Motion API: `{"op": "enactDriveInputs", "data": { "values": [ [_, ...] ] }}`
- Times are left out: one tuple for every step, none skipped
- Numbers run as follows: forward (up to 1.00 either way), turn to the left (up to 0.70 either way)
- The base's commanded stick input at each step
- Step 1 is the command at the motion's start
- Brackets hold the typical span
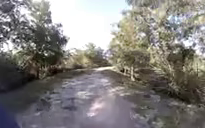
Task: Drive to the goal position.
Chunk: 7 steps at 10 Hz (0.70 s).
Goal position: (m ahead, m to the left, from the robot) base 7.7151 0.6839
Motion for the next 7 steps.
{"op": "enactDriveInputs", "data": {
  "values": [
    [0.7, 0.0],
    [0.7, 0.0],
    [0.7, 0.0],
    [0.7, 0.0],
    [0.7, 0.0],
    [0.7, 0.0],
    [0.7, 0.0]
  ]
}}
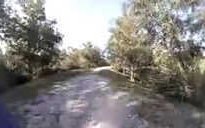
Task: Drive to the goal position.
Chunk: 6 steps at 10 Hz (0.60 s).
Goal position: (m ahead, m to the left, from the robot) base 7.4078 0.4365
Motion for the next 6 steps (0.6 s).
{"op": "enactDriveInputs", "data": {
  "values": [
    [0.7, 0.0],
    [0.7, 0.0],
    [0.7, 0.0],
    [0.7, 0.0],
    [0.7, 0.0],
    [0.7, 0.0]
  ]
}}
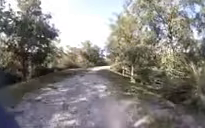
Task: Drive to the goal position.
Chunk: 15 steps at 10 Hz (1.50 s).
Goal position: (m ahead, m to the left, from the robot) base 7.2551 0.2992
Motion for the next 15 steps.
{"op": "enactDriveInputs", "data": {
  "values": [
    [0.7, 0.0],
    [0.7, 0.0],
    [0.7, 0.0],
    [0.7, 0.0],
    [0.7, 0.0],
    [0.7, 0.0],
    [0.7, 0.0],
    [0.7, 0.0],
    [0.7, 0.0],
    [0.7, 0.0],
    [0.7, 0.0],
    [0.7, 0.0],
    [0.7, 0.0],
    [0.7, 0.0],
    [0.7, 0.0]
  ]
}}
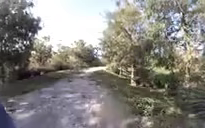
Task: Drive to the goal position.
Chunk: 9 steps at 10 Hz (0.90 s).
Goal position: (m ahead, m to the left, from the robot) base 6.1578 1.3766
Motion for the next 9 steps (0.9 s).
{"op": "enactDriveInputs", "data": {
  "values": [
    [0.7, 0.0],
    [0.7, 0.0],
    [0.7, 0.0],
    [0.7, 0.0],
    [0.7, 0.0],
    [0.7, 0.0],
    [0.7, 0.0],
    [0.7, 0.27],
    [0.7, 0.27]
  ]
}}
